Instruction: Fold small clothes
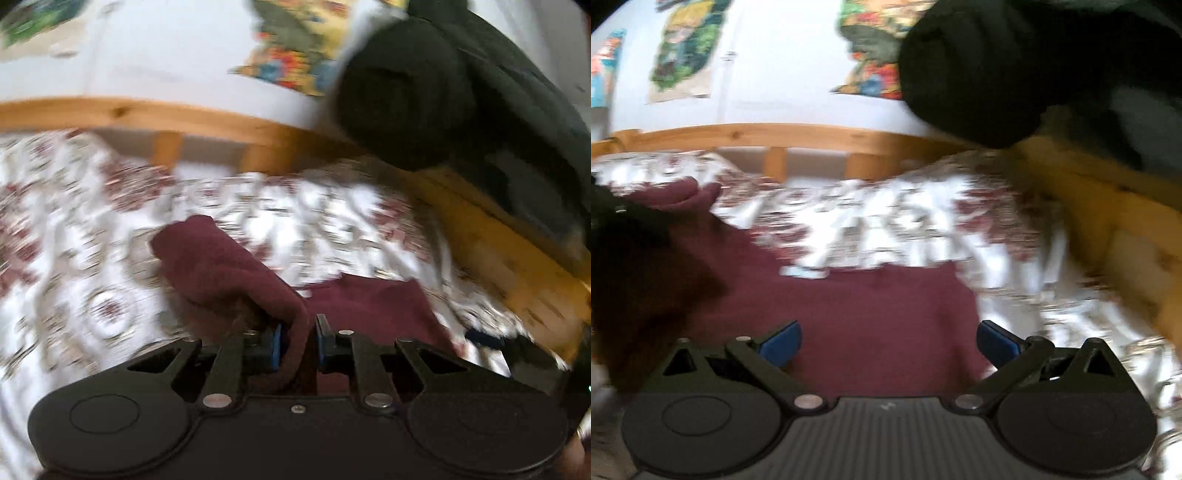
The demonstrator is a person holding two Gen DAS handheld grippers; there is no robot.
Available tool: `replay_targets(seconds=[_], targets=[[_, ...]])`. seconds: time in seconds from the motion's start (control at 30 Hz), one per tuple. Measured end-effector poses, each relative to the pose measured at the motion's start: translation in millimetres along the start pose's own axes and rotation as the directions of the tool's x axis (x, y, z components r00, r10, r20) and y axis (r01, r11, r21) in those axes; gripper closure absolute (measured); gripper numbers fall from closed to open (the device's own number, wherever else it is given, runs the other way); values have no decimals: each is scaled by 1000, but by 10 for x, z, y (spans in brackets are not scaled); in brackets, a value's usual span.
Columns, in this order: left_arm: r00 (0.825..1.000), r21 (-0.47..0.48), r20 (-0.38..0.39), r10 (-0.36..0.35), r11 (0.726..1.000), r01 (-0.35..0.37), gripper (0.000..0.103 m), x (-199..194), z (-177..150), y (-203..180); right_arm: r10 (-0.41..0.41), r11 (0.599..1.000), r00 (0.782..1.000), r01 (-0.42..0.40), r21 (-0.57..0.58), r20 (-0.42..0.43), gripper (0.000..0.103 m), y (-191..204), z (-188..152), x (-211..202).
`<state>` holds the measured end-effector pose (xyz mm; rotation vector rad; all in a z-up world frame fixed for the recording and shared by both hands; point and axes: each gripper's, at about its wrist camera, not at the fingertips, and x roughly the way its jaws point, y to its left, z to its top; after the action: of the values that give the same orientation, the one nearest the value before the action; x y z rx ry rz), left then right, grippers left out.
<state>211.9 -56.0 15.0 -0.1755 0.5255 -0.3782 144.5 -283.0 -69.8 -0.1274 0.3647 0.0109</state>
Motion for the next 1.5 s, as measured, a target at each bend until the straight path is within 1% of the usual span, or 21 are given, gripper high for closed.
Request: replay_targets(seconds=[0.1, 0.2, 0.33, 0.4, 0.43, 0.47, 0.5, 0.53, 0.57, 0.63, 0.77, 0.87, 0.97, 1.03, 1.1, 1.17, 1.2, 1.27, 1.33, 1.4, 1.5], targets=[[999, 85, -18, -51, 995, 53, 84, 131, -30, -271, -82, 995, 996, 83, 60, -26, 0, -295, -7, 69], [996, 112, -45, -82, 990, 87, 84, 276, -164, -424, -145, 983, 987, 151, 100, -69, 0, -518, -50, 153], [991, 97, -100, -88, 990, 98, 83, 437, -340, -491, -162, 978, 982, 173, 115, -96, 0, -633, -107, 190], [992, 128, -98, -80, 988, 92, 80, 446, -398, -539, -162, 979, 982, 172, 106, -93, 0, -606, -103, 186], [993, 150, -89, -76, 985, 89, 73, 419, -442, -561, -160, 981, 983, 169, 97, -91, 0, -583, -106, 171], [994, 171, -81, -79, 981, 92, 61, 392, -476, -588, -156, 983, 984, 164, 86, -91, 0, -555, -103, 169], [994, 184, -77, -83, 978, 96, 53, 371, -491, -614, -153, 984, 984, 160, 76, -91, 0, -524, -103, 168], [994, 194, -72, -88, 976, 100, 37, 333, -505, -639, -150, 985, 984, 157, 68, -91, 0, -497, -106, 171], [994, 202, -59, -93, 974, 103, 27, 284, -520, -668, -149, 986, 985, 155, 63, -92, 0, -479, -109, 155], [995, 207, -22, -100, 973, 103, 17, 175, -543, -716, -149, 986, 985, 155, 58, -91, 0, -450, -96, 146], [989, 196, 29, -144, 971, 135, 7, -36, -563, -731, -152, 986, 985, 157, 59, -85, 0, -440, -85, 131], [985, 205, 76, -152, 970, 133, 4, -207, -583, -745, -155, 985, 985, 161, 64, -79, 0, -447, -78, 133], [988, 216, 126, -92, 974, 63, 1, -302, -595, -746, -151, 984, 988, 154, 90, -37, 0, -444, -55, 81], [994, 223, 107, -17, 975, -7, 1, -275, -615, -733, -150, 982, 989, 146, 118, 20, 0, -424, -21, 3], [997, 236, 62, 51, 970, -64, 1, -217, -629, -704, -128, 984, 987, 115, 134, 93, 0, -384, 16, -77], [996, 238, 31, 83, 967, -88, 1, -191, -652, -650, -68, 988, 985, 45, 148, 158, 0, -334, 45, -142], [996, 235, 22, 91, 967, -94, 1, -187, -663, -626, -27, 987, 983, -2, 159, 180, 0, -318, 60, -157], [994, 240, -8, 113, 965, -108, 1, -150, -691, -593, 93, 970, 974, -136, 202, 207, 0, -321, 95, -146], [988, 264, -49, 146, 956, -128, 1, -96, -715, -587, 248, 913, 940, -308, 269, 233, 0, -364, 133, -97], [981, 304, -87, 175, 942, -141, 1, -59, -738, -591, 370, 839, 898, -433, 330, 236, 0, -374, 192, 12], [974, 344, -113, 194, 928, -145, 1, -73, -777, -566, 506, 744, 842, -535, 400, 185, 0, -316, 266, 232]])
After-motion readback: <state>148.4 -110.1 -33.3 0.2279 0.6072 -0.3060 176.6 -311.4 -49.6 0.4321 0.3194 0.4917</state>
